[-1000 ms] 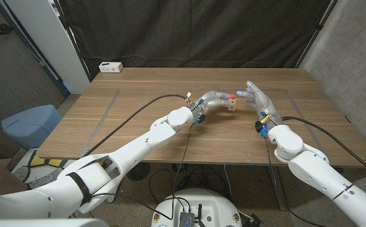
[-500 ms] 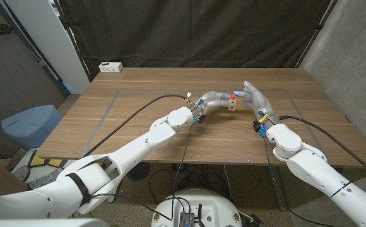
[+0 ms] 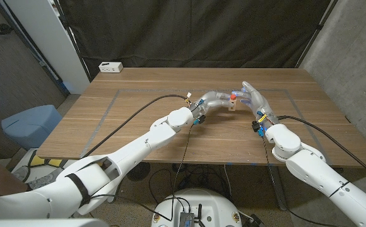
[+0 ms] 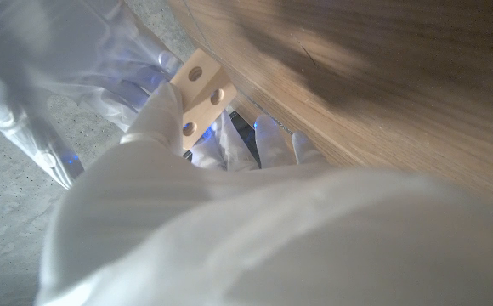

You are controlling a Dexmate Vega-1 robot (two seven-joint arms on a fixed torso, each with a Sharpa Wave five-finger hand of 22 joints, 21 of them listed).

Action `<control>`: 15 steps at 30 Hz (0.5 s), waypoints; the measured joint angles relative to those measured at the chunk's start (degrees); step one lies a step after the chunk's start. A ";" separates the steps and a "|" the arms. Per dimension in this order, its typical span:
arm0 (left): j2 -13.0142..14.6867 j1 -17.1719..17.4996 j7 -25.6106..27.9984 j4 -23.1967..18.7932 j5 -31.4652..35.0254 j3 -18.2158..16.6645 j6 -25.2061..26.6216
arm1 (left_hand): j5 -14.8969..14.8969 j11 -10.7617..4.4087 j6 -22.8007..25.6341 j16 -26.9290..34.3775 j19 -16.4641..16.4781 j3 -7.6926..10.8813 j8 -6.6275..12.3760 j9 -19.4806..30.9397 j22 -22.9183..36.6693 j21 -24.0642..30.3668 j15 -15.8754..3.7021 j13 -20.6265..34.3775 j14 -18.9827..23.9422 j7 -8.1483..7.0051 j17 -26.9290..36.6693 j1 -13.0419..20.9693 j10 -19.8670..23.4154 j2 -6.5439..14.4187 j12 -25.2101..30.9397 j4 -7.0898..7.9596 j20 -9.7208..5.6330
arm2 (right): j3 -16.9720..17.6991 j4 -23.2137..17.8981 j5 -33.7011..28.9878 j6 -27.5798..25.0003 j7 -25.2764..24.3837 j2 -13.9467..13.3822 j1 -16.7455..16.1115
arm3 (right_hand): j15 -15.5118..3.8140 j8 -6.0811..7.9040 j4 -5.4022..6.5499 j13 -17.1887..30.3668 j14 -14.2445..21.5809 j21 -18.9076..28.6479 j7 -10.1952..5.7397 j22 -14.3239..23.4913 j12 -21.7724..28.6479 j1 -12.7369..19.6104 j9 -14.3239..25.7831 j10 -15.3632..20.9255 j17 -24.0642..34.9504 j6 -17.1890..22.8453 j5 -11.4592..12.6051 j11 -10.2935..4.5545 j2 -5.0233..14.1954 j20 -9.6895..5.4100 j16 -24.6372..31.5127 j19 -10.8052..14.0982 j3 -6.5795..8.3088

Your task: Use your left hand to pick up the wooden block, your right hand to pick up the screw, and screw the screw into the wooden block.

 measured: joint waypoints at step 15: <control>0.03 0.05 -0.06 -0.07 -0.01 -0.01 0.08 | 0.06 -0.01 0.00 0.00 0.00 0.00 0.01 -0.02 0.00 0.00 0.00 0.00 0.00 0.00 0.00 0.00 -0.01 0.00 0.00 0.00 0.00 | -0.15 0.07 -0.21 0.10 -0.78 0.29 -0.10 | -0.40 0.22 0.00 -0.13 0.84 0.00 0.08 0.00 0.21 0.00 0.03 1.12 0.01 1.53 0.00 0.10 0.00 -0.21 0.45 0.22 0.00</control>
